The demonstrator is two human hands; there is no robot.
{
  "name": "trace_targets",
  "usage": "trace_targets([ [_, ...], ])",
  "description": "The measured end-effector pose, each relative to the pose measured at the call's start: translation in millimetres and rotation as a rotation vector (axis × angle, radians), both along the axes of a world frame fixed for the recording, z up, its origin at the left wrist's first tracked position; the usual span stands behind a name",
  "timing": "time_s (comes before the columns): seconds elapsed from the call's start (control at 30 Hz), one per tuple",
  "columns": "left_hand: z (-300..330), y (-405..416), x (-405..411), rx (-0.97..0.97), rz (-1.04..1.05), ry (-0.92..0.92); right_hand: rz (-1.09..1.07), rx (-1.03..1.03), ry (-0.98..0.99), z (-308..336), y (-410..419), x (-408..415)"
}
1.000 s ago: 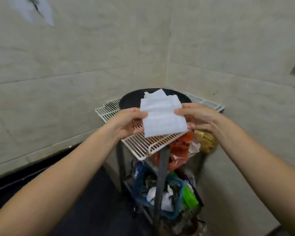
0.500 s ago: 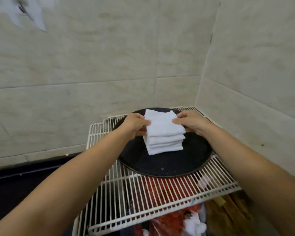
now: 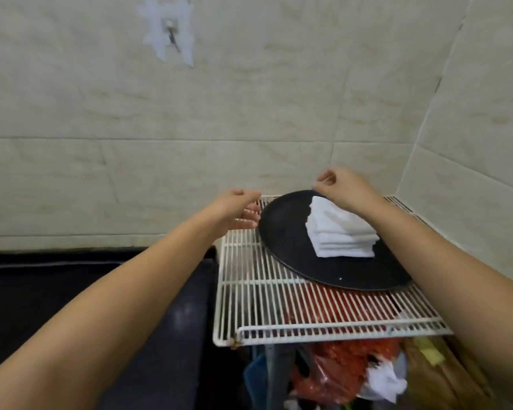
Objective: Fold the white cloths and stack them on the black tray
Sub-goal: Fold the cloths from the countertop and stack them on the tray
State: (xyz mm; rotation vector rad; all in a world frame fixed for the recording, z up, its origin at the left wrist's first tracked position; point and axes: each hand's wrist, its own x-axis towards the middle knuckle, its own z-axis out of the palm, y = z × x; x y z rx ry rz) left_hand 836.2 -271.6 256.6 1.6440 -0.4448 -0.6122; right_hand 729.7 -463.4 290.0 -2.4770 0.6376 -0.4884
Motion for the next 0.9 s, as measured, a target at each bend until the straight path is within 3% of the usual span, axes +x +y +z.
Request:
trace_targets([
  [0.13,-1,144,4,0.082,0.093,-0.22,0.298,-0.138,-0.059,-2,143,43],
  [0.3,-34,372,-12,0.365,0.254,-0.355,0.675,-0.218,-0.01,-55,370,86],
  [0.57,-119,689,-75,0.74,0.685,-0.159,1.114,-0.313,0.225,-159,671,105],
  [0.73,-155,801,-79,0.816,0.804,-0.052,1.238,-0.379,0.317,-195,788,138],
  [0.9,-173,886,-9,0.882,0.806,-0.067,1.303,-0.398,0.352,-219,889,213],
])
